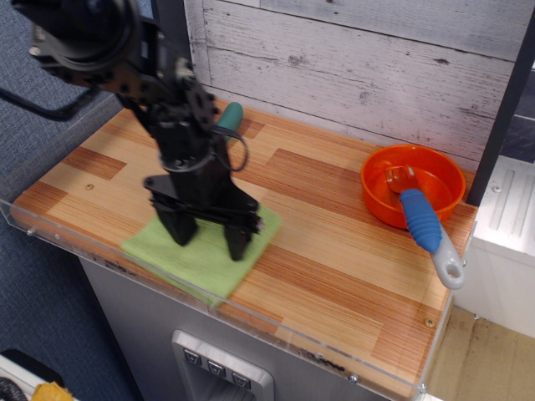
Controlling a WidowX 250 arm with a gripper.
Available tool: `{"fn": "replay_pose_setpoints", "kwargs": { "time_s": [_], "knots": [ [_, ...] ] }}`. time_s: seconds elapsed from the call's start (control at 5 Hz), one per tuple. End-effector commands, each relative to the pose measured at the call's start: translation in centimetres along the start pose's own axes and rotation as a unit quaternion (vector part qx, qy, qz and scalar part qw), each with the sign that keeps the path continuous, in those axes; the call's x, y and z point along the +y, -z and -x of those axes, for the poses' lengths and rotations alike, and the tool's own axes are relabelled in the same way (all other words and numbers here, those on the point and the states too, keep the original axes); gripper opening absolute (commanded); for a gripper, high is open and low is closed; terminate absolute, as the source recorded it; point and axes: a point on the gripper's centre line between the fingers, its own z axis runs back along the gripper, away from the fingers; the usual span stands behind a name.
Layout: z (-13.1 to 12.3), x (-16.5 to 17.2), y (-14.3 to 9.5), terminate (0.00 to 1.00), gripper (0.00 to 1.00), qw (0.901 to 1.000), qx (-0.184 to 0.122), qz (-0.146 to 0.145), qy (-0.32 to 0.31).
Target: Move and place the green cloth on the bottom right edge of the table.
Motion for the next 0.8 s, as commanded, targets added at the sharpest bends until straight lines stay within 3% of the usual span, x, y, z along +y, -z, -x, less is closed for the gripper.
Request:
{"fn": "replay_pose_setpoints", "kwargs": {
  "time_s": [0.0,0.6],
  "knots": [
    [0.7,-4.3,-0.1,0.0,1.0,0.9991,0.003,0.018,0.038],
    [0.0,-9.1,1.7,0.0,1.0,0.9975,0.009,0.06,0.037]
  ]
}}
